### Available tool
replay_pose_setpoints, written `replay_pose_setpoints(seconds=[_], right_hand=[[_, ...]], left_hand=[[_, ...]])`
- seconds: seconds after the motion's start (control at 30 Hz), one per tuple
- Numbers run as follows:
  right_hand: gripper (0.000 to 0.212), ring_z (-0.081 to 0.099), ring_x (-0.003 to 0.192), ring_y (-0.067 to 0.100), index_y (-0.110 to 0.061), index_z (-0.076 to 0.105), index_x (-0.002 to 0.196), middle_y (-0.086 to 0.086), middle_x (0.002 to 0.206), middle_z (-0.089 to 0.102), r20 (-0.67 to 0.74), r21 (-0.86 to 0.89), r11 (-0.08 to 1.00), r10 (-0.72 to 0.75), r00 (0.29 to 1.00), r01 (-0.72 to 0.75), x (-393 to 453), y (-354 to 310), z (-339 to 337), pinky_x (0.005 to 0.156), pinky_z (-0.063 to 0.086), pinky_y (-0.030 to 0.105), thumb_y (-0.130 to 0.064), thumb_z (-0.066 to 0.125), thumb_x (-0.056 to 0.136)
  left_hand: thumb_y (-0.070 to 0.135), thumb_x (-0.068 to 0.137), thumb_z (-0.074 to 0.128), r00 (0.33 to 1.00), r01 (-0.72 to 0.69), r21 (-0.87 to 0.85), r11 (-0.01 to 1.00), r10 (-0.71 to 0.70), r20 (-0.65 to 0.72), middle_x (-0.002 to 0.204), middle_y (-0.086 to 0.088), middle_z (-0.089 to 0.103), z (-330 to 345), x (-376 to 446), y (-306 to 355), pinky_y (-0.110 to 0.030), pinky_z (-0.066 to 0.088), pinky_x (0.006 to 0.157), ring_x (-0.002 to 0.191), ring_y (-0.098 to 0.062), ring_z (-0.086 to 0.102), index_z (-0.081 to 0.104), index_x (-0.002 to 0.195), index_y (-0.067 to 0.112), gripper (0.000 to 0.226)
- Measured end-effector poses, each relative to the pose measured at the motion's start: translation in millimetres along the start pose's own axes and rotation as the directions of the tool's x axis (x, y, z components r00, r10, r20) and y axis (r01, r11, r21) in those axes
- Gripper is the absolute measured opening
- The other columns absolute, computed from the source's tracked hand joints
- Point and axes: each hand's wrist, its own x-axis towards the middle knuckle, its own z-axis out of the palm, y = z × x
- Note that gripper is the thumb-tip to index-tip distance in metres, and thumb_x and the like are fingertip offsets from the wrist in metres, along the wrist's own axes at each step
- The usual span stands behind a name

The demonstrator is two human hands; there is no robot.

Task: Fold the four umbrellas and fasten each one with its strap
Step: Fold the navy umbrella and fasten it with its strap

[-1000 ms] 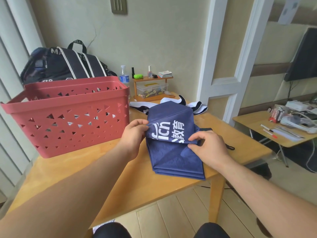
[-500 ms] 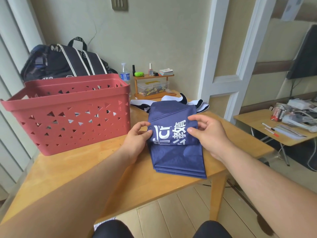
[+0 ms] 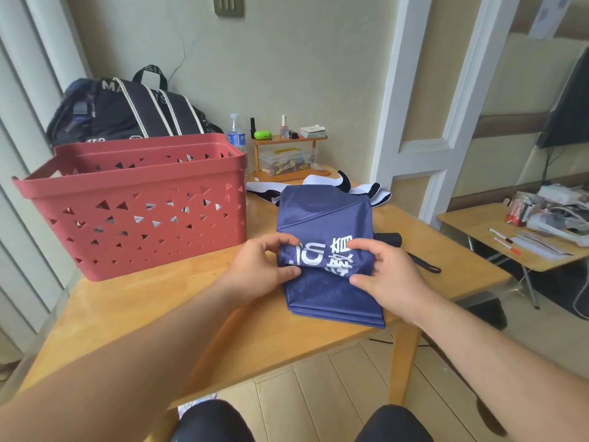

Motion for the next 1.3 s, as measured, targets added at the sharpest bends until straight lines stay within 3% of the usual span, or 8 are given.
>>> replay_pose_setpoints(seconds=[0.1, 0.33, 0.53, 0.67, 0.83, 1.0, 1.13, 1.3], right_hand=[[0.055, 0.069, 0.091, 0.011, -0.040, 0.066, 0.127, -0.015, 0.119, 0.068, -0.037, -0.278, 0.960, -0.037, 0.999, 0.025, -1.6, -4.2, -3.6, 0.077, 0.058, 0.025, -0.007, 0.080, 0.086], [0.041, 0.049, 0.098, 0.011, -0.023, 0.066, 0.135, -0.009, 0.109, 0.055, 0.007, -0.538, 0.837, -0.115, 0.993, 0.101, -9.6, 1.5, -3.5, 0.081, 0.037, 0.021, -0.016, 0.073, 0.095], [0.010, 0.049, 0.104, 0.035, -0.019, 0.075, 0.079, 0.003, 0.107, 0.051, 0.028, -0.847, 0.440, -0.525, 0.851, 0.299, -18.7, 10.8, 0.5, 0.084, 0.045, 0.049, -0.026, 0.082, 0.083], [0.009, 0.059, 0.105, 0.030, -0.016, 0.072, 0.076, 0.000, 0.107, 0.062, 0.224, -0.822, 0.291, -0.623, 0.749, 0.488, -17.8, 12.5, -4.1, 0.093, 0.044, 0.046, -0.015, 0.078, 0.082], [0.003, 0.060, 0.076, 0.025, -0.021, 0.071, 0.087, -0.004, 0.083, 0.060, 0.321, -0.760, 0.387, -0.475, 0.819, 0.522, -17.1, 21.1, 0.2, 0.060, 0.051, 0.035, -0.020, 0.073, 0.090], [0.023, 0.053, 0.105, 0.018, -0.032, 0.072, 0.115, -0.010, 0.109, 0.059, 0.360, -0.716, 0.506, -0.321, 0.876, 0.480, -17.0, 16.1, -2.0, 0.080, 0.052, 0.037, -0.033, 0.052, 0.104], [0.025, 0.052, 0.106, 0.013, -0.032, 0.077, 0.115, -0.014, 0.109, 0.059, 0.343, -0.665, 0.612, -0.259, 0.903, 0.428, -19.3, 12.5, -7.1, 0.090, 0.047, 0.029, -0.031, 0.056, 0.100], [0.023, 0.050, 0.103, 0.000, -0.033, 0.077, 0.114, -0.018, 0.104, 0.056, 0.314, -0.632, 0.693, -0.182, 0.932, 0.348, -23.4, 13.2, -12.8, 0.087, 0.044, 0.021, -0.038, 0.064, 0.096]], left_hand=[[0.019, 0.081, 0.089, 0.995, -0.085, 0.293, 0.952, 0.097, -0.027, 0.092, 0.016, 0.075, -3.3, -0.9, -6.4, -0.015, 0.048, 0.085, 0.089, 0.001, 0.067, 0.077, 0.102, 0.036, 0.029], [0.036, 0.081, 0.089, 0.961, -0.224, 0.467, 0.856, 0.274, -0.041, 0.082, 0.020, 0.068, -4.9, -13.6, -16.6, -0.016, 0.043, 0.084, 0.091, -0.004, 0.059, 0.081, 0.095, 0.037, 0.016], [0.032, 0.081, 0.089, 0.930, -0.326, 0.535, 0.779, 0.366, 0.034, 0.106, 0.010, 0.061, -9.1, -14.2, -25.4, -0.033, 0.048, 0.090, 0.101, -0.015, 0.058, 0.082, 0.090, 0.034, 0.011], [0.037, 0.085, 0.072, 0.882, -0.452, 0.615, 0.646, 0.427, 0.199, 0.120, 0.013, 0.068, -14.7, -10.5, -23.7, -0.041, 0.049, 0.101, 0.114, -0.018, 0.061, 0.078, 0.088, 0.030, 0.010], [0.045, 0.078, 0.040, 0.941, -0.336, 0.703, 0.627, 0.259, 0.219, 0.096, 0.020, 0.071, -8.2, -13.0, -2.0, -0.034, 0.029, 0.110, 0.118, -0.012, 0.054, 0.069, 0.105, 0.036, 0.040], [0.048, 0.095, 0.037, 0.920, -0.383, 0.719, 0.580, 0.308, 0.241, 0.130, 0.005, 0.065, 30.8, -5.4, 30.9, -0.043, 0.043, 0.104, 0.119, -0.026, 0.055, 0.065, 0.132, 0.027, 0.051], [0.056, 0.108, 0.030, 0.894, -0.383, 0.750, 0.539, 0.011, 0.448, 0.174, -0.002, 0.012, 49.2, -15.4, 27.2, -0.044, 0.009, 0.129, 0.160, -0.026, 0.007, 0.015, 0.166, 0.020, 0.070], [0.069, 0.104, 0.019, 0.856, -0.320, 0.749, 0.580, -0.162, 0.491, 0.173, 0.008, -0.016, 34.7, -26.9, 5.5, -0.042, -0.008, 0.130, 0.158, -0.016, -0.020, -0.007, 0.166, 0.030, 0.078]])
